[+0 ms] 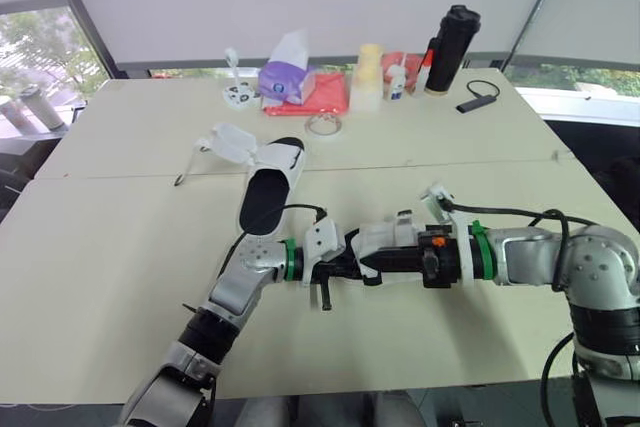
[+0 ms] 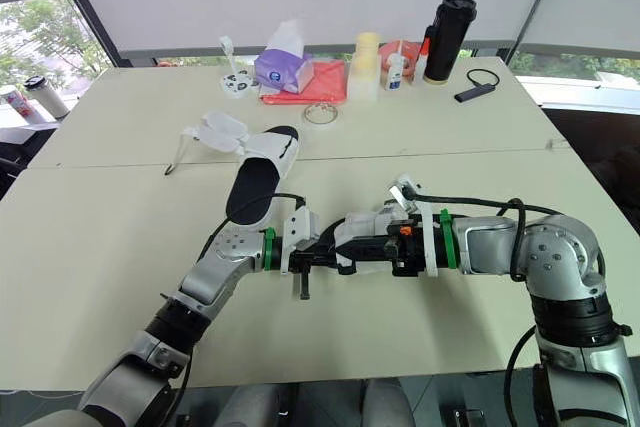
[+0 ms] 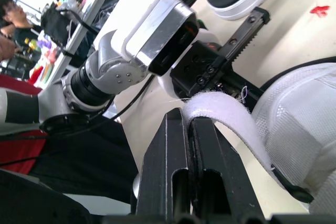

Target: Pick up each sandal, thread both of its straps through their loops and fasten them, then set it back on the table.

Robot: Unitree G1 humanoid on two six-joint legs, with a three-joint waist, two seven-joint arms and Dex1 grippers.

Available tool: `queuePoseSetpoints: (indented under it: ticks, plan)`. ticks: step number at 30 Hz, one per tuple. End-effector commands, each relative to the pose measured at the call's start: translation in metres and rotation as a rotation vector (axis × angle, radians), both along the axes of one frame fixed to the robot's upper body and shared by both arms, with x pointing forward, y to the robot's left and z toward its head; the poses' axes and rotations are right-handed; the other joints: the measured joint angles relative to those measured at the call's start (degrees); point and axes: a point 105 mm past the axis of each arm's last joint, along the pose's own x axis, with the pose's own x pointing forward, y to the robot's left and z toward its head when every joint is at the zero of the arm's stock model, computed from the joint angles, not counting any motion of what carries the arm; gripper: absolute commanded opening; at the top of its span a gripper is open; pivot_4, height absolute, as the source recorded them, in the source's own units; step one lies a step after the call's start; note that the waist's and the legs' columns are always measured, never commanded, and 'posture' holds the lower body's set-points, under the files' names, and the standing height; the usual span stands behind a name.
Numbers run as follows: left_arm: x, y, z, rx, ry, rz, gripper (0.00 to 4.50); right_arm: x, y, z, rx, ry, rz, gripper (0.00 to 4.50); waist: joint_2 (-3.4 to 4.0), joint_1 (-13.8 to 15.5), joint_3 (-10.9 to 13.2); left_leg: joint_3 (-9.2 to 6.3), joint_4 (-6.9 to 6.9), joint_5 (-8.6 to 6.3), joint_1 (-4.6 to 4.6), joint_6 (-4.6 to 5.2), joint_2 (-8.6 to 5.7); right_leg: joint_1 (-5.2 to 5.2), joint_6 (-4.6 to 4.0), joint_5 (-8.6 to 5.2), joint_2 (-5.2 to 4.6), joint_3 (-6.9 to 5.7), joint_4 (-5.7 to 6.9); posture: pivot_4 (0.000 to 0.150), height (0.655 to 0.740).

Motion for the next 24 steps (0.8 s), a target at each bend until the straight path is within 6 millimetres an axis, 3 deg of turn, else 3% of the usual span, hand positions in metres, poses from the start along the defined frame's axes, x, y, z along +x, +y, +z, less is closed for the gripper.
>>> queuePoseSetpoints:
  ticks: [1, 3, 6, 11, 14, 20, 24]
  plan:
    - [-0.004, 0.0, -0.012, 0.032, 0.031, -0.006, 0.0, 0.002, 0.004, 0.026, 0.069, -0.096, 0.008, 0.04, 0.0, 0.0, 0.0, 0.0, 0.01, 0.0, 0.0, 0.0, 0.0, 0.0, 0.0, 0.0, 0.01, 0.0, 0.02, 0.15, 0.74]
    - [-0.004, 0.001, -0.012, 0.032, 0.03, -0.002, 0.0, 0.002, 0.004, 0.025, 0.074, -0.095, 0.004, 0.04, 0.0, 0.0, 0.0, 0.01, 0.02, 0.0, 0.01, 0.0, 0.0, -0.02, 0.0, 0.0, 0.01, 0.0, 0.07, 0.15, 0.74]
    - [-0.004, 0.002, -0.012, 0.031, 0.031, 0.002, 0.0, 0.003, 0.004, 0.025, 0.085, -0.095, -0.005, 0.94, 0.01, -0.1, 0.0, 0.01, 0.03, 0.0, 0.02, 0.0, 0.0, -0.02, 0.0, 0.0, 0.02, 0.0, 0.12, 0.15, 0.74]
    - [-0.003, 0.002, -0.012, 0.031, 0.029, 0.003, 0.0, 0.015, 0.001, 0.019, 0.049, -0.119, -0.078, 3.44, 0.02, -0.1, 0.0, 0.01, 0.04, 0.0, 0.05, 0.0, 0.0, 0.0, 0.02, 0.0, 0.02, 0.01, 0.14, 0.15, 0.74]
    - [-0.003, 0.001, -0.011, 0.031, 0.028, 0.003, 0.0, 0.027, -0.003, 0.013, 0.018, -0.132, -0.15, 3.44, 0.02, 0.0, 0.0, 0.01, 0.04, 0.0, 0.05, 0.0, 0.0, -0.01, 0.02, 0.0, 0.02, 0.01, 0.15, 0.15, 0.74]
    - [-0.003, 0.002, -0.011, 0.031, 0.026, 0.003, 0.0, 0.03, -0.004, 0.009, -0.017, -0.154, -0.165, 3.44, 0.02, 0.0, 0.0, 0.01, 0.04, 0.0, 0.05, 0.0, 0.0, -0.01, 0.02, 0.01, 0.02, 0.01, 0.19, 0.15, 0.74]
    - [-0.002, 0.002, -0.011, 0.032, 0.026, 0.004, 0.0, 0.045, -0.013, 0.002, -0.131, -0.24, -0.237, 3.44, 0.03, 0.0, 0.0, 0.01, 0.04, 0.0, 0.07, 0.0, -0.01, -0.01, 0.01, 0.0, 0.03, 0.01, 0.21, 0.15, 0.74]
